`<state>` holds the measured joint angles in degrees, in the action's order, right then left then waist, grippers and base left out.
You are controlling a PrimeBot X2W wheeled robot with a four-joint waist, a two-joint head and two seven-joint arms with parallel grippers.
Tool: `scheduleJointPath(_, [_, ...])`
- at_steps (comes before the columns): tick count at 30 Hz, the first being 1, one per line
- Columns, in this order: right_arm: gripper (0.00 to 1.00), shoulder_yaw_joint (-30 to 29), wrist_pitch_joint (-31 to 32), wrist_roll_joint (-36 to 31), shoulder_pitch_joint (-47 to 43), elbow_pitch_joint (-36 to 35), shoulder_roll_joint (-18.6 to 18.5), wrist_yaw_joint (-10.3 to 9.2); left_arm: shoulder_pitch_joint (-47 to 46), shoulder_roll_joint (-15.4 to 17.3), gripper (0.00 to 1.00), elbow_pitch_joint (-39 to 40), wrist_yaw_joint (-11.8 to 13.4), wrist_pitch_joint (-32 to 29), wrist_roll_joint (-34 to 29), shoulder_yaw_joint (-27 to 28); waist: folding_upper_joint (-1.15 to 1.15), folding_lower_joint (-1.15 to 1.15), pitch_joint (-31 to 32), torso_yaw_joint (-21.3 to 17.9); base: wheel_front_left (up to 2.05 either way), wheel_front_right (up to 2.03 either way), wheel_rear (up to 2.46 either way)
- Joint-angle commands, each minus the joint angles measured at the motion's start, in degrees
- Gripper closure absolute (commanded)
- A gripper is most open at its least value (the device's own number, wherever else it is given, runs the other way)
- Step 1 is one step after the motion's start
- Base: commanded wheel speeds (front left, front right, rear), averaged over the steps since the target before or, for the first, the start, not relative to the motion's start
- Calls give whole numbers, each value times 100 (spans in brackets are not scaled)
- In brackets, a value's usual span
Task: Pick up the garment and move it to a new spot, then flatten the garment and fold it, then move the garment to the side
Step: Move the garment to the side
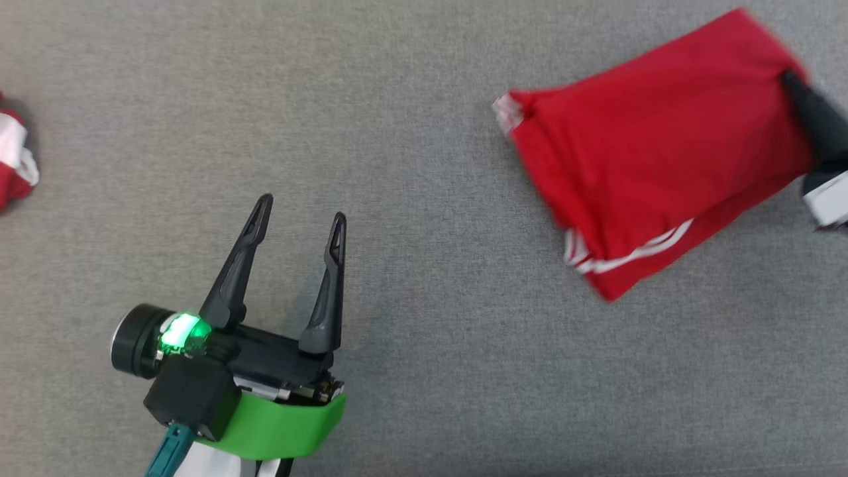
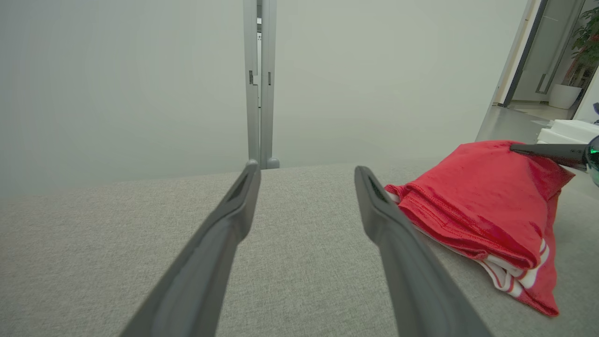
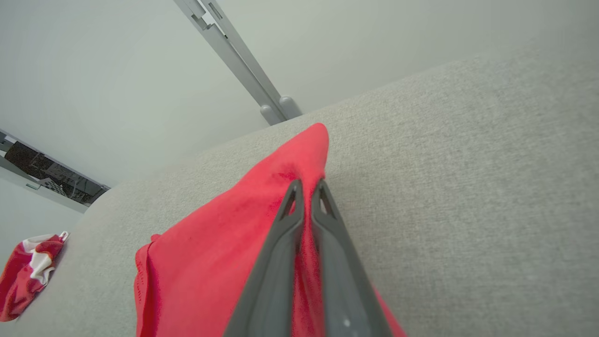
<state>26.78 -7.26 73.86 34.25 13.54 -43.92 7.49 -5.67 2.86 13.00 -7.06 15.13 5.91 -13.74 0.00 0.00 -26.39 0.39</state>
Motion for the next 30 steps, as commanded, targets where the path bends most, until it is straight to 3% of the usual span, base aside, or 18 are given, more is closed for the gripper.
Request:
scheduleJointPath(1, [100, -17, -142, -172, 154, 69, -173, -1, -145, 27, 0, 114, -21, -1, -59, -39, 0, 0, -450, -290, 0, 0, 0])
scheduleJointPath(8, [100, -230, -631, -733, 501, 732, -738, -6, -378, 178, 0, 738, -46, -1, -8, -316, 0, 0, -869, -658, 0, 0, 0])
scheduleJointPath(15, [100, -644, -784, -1516, 880, 1453, -902, -6, -633, 667, 0, 1440, -40, -3, -28, -656, 0, 0, -1280, -910, 0, 0, 0])
scheduleJointPath(28, [100, -1326, -799, -2480, 1371, 2096, -1157, -6, -691, 1021, 0, 1678, -42, -3, -209, -694, 0, 0, -1546, -896, 0, 0, 0])
scheduleJointPath(30, [0, -1479, -799, -2653, 1443, 2249, -1114, -6, -674, 989, 0, 1646, -42, -3, -191, -682, 0, 0, -1511, -867, 0, 0, 0])
